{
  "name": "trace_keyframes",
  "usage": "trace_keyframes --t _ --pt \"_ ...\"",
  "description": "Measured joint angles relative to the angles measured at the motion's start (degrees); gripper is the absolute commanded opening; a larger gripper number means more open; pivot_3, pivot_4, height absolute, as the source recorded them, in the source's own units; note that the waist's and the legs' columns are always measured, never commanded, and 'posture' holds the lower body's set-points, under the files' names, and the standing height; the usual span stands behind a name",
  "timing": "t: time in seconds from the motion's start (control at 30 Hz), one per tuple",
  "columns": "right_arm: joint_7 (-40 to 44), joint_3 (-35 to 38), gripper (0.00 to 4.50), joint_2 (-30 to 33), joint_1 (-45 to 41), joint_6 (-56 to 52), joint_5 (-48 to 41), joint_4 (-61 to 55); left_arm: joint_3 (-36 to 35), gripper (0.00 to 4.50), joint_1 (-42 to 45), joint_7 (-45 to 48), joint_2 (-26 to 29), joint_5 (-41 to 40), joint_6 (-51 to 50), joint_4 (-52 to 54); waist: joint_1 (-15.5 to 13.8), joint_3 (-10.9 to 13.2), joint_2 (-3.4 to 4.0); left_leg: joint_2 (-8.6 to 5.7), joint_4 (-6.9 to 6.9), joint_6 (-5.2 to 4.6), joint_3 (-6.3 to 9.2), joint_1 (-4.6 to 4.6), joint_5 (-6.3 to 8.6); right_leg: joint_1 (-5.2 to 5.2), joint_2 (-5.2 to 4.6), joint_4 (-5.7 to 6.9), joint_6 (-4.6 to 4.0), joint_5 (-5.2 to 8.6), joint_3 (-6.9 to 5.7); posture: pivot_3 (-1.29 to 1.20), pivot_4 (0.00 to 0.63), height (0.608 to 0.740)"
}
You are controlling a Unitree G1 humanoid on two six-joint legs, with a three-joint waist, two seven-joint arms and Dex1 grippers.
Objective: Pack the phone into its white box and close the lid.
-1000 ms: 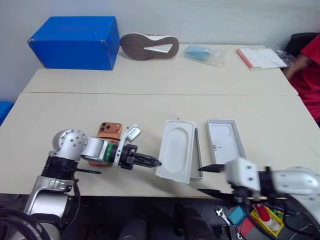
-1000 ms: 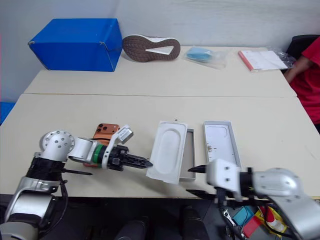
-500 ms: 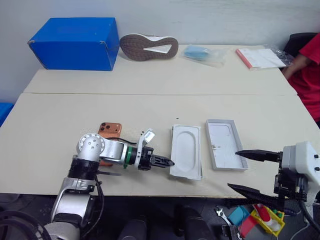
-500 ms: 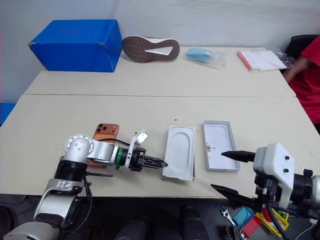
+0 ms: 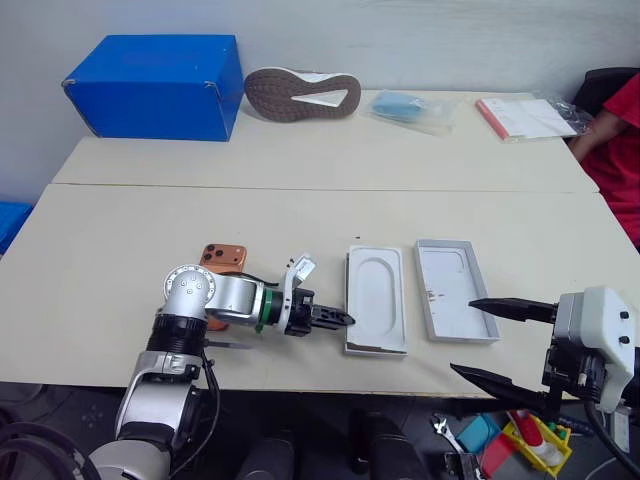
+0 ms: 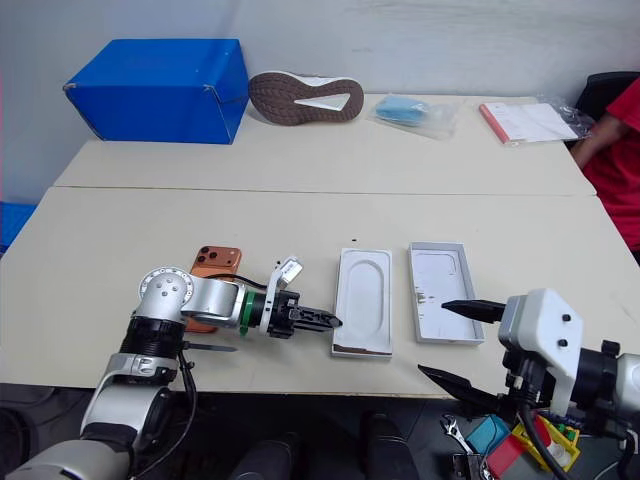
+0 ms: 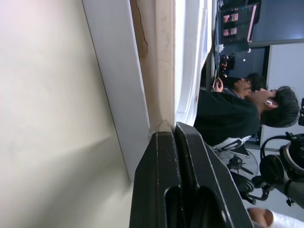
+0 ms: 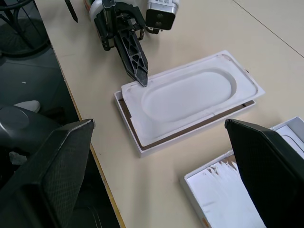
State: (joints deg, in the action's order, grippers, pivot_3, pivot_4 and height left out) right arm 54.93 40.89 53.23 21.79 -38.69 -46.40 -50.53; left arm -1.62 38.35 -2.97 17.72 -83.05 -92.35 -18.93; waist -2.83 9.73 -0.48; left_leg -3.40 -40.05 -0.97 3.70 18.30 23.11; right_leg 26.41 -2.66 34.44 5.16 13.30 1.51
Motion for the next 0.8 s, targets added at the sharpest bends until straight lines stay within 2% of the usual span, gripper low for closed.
trace_keyframes --t 0.07,0.17,0.33,0.43,0.57,0.6,0.8 --pt "-0.26 -0.08 4.49 0.0 -0.26 0.17 0.28 0.04 0.04 0.0 -0.19 -1.06 0.0 -1.03 0.0 0.0 -0.07 0.0 0.0 0.0 0.0 0.0 0.0 0.0 0.0 0.0 0.0 0.0 0.0 0.0 0.0 0.0 0.15 0.74" --pt "-0.64 -1.13 4.5 0.0 -0.56 0.76 0.92 0.26 0.44 0.65 -0.26 -2.52 0.23 -2.08 -0.01 -0.02 -0.07 0.0 0.0 0.0 0.0 0.0 0.0 0.0 0.0 0.0 0.0 0.0 0.0 0.0 0.0 0.0 0.15 0.74" --pt "-0.92 -2.55 4.5 0.0 -1.2 1.32 1.56 0.43 1.16 2.16 -0.23 -3.43 1.07 -6.36 0.03 -0.09 -0.09 0.0 0.0 0.0 0.0 0.01 0.0 -0.01 -0.01 -0.01 0.0 0.0 0.0 0.0 -0.01 0.0 0.15 0.74" --pt "-1.05 -3.14 4.5 0.0 -1.38 1.42 1.86 0.59 3.2 2.99 0.09 -2.62 3.94 -9.57 0.07 0.28 0.04 0.0 0.0 0.0 0.01 0.03 0.0 -0.02 -0.01 0.0 0.01 0.01 0.0 0.0 0.0 0.0 0.15 0.74" --pt "-1.13 -4.63 4.5 0.0 -1.89 1.9 2.23 0.97 5.82 4.33 0.67 -1.21 8.55 -14.09 -0.07 0.15 0.07 0.0 0.0 0.0 0.0 0.03 0.0 -0.01 -0.01 0.02 0.01 0.01 -0.01 0.0 0.0 0.0 0.15 0.74" --pt "-1.13 -4.63 4.5 0.0 -1.93 2.06 2.39 1.06 6.15 4.46 0.93 -0.95 9.07 -14.54 -0.06 0.15 0.06 0.0 0.0 -0.01 0.0 0.03 0.0 -0.01 -0.02 0.01 0.01 0.01 -0.01 0.0 0.0 0.0 0.15 0.74" --pt "-1.09 -5.01 4.5 0.0 -2.23 2.58 2.66 1.39 6.93 4.46 3.36 -0.29 9.25 -16.57 0.66 -1.5 -0.22 0.0 0.0 -0.02 0.0 0.03 0.01 0.01 -0.02 0.01 -0.01 -0.03 -0.01 0.0 -0.01 0.0 0.15 0.74"
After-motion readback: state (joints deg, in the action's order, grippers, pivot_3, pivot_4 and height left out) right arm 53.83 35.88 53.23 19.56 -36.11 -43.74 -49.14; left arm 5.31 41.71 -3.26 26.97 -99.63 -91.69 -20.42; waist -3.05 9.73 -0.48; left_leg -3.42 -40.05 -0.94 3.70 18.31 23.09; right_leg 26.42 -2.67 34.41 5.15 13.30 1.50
